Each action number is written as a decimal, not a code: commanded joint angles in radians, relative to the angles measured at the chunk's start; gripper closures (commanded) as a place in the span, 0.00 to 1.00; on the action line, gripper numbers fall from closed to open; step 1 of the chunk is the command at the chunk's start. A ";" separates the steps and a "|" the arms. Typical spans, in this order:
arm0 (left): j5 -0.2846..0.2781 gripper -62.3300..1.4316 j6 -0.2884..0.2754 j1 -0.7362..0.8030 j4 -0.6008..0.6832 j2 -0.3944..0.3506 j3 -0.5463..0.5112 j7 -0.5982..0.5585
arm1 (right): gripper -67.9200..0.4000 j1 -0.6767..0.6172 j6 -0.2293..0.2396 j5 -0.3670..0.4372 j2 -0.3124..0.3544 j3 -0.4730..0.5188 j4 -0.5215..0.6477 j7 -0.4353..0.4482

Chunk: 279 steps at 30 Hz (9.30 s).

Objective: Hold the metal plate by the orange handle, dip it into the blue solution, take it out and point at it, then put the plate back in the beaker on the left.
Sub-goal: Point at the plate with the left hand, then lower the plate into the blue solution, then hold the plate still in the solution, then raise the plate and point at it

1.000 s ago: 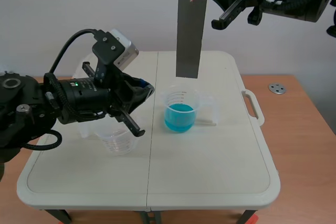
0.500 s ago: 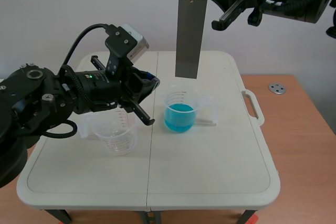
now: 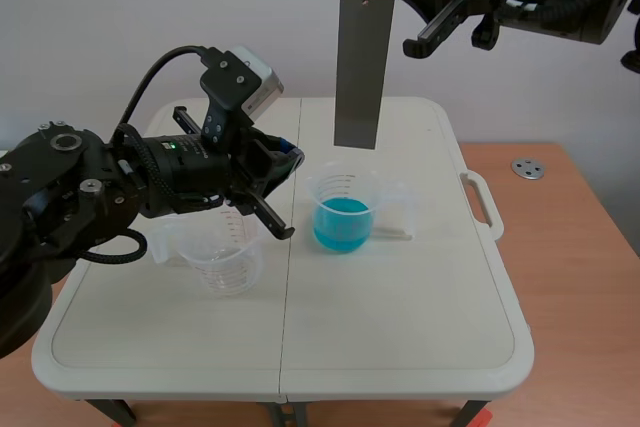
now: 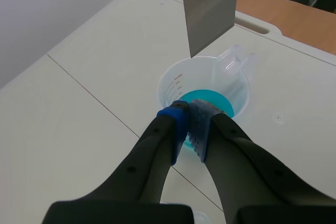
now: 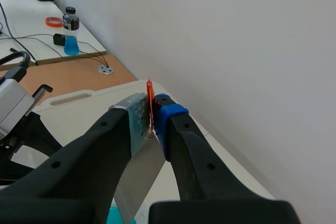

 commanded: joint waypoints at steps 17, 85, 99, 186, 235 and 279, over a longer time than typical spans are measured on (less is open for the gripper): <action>-0.006 0.96 0.162 0.105 0.035 -0.130 -0.010 -0.170 | 0.97 0.025 -0.002 0.019 0.005 0.008 0.003 0.026; -0.135 0.96 0.338 1.288 0.216 -0.391 -0.349 -0.138 | 0.97 0.031 0.035 -0.122 -0.050 -0.066 -0.370 0.352; -0.135 0.96 0.339 1.288 0.216 -0.391 -0.349 -0.138 | 0.97 0.031 0.035 -0.207 -0.095 -0.073 -0.478 0.454; -0.136 0.96 0.338 1.288 0.216 -0.391 -0.349 -0.139 | 0.97 0.031 0.027 -0.436 -0.167 -0.072 -0.650 0.607; -0.277 0.96 0.336 1.251 0.243 -0.437 -0.487 -0.145 | 0.97 0.022 0.042 -0.436 -0.128 0.038 -0.286 0.485; -0.259 0.96 -0.067 0.138 0.251 -0.305 -0.044 -0.002 | 0.97 0.021 0.042 -0.435 -0.128 0.041 -0.104 0.440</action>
